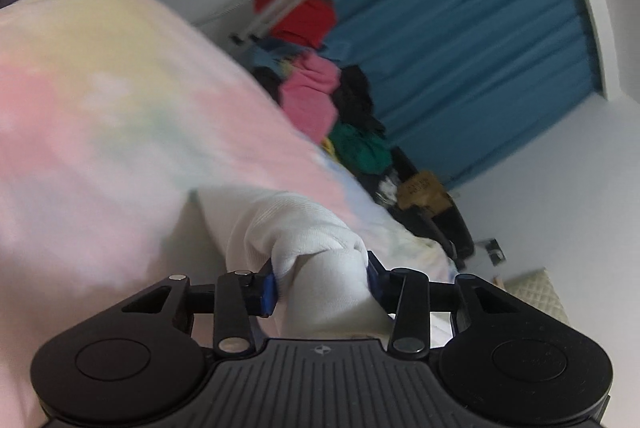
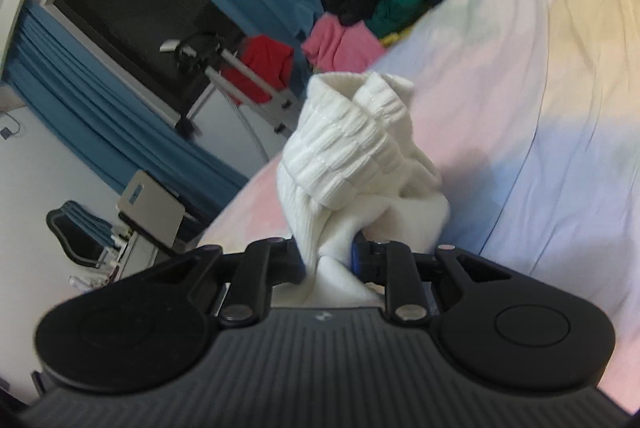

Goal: Fold clothes

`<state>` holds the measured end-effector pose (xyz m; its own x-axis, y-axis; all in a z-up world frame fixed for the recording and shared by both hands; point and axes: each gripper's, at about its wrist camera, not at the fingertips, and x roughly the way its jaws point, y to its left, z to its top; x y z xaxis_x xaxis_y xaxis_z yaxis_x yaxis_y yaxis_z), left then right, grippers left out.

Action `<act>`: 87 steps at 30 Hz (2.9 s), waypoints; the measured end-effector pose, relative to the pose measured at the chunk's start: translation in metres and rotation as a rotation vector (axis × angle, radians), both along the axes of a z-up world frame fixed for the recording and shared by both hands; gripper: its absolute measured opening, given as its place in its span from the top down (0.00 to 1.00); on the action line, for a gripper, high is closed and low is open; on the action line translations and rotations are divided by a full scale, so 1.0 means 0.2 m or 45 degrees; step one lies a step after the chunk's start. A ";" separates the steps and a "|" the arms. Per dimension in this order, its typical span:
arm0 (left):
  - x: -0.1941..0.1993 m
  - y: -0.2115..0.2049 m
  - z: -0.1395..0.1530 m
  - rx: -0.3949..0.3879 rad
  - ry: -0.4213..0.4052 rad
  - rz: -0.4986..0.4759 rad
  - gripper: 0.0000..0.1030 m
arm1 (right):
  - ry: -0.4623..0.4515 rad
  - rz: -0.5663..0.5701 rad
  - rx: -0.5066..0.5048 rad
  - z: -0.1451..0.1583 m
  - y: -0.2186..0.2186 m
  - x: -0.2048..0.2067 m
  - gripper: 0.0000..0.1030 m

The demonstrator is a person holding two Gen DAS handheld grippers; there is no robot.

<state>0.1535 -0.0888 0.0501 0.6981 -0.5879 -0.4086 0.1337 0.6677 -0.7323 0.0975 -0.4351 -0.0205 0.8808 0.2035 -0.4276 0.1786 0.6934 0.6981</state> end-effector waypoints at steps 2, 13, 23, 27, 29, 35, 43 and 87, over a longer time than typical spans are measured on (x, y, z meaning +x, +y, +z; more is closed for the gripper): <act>0.06 -0.20 0.08 0.040 -0.053 -0.065 0.60 | -0.016 -0.035 -0.013 0.09 -0.15 0.02 0.78; 0.60 -1.46 0.18 0.001 -0.106 -0.238 0.60 | -0.029 -0.317 -0.103 0.31 -1.05 0.22 0.77; 0.76 -1.89 -0.35 0.178 -0.085 -0.401 0.59 | 0.107 -0.473 -0.026 -0.22 -1.45 0.26 0.77; 0.71 -1.74 -0.62 0.220 -0.083 -0.467 0.58 | 0.167 -0.487 0.052 -0.44 -1.39 0.17 0.77; 0.67 -1.68 -0.72 0.259 -0.060 -0.499 0.57 | 0.207 -0.504 0.108 -0.51 -1.35 0.12 0.77; 0.58 -1.59 -0.87 0.315 -0.023 -0.499 0.46 | 0.354 -0.528 0.099 -0.71 -1.19 0.01 0.69; 0.38 -1.54 -0.43 0.508 -0.151 -0.442 0.23 | 0.440 -0.551 0.022 -0.53 -1.18 -0.14 0.56; -1.07 -0.92 0.10 0.738 -0.679 -0.326 0.00 | -0.042 -0.393 -0.887 0.06 0.12 -0.96 0.10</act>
<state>-0.0615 -0.2733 0.0691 0.7572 -0.5530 -0.3476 0.5648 0.8216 -0.0769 -0.0950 -0.4118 -0.0087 0.8684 -0.3612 -0.3397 0.4225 0.8976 0.1255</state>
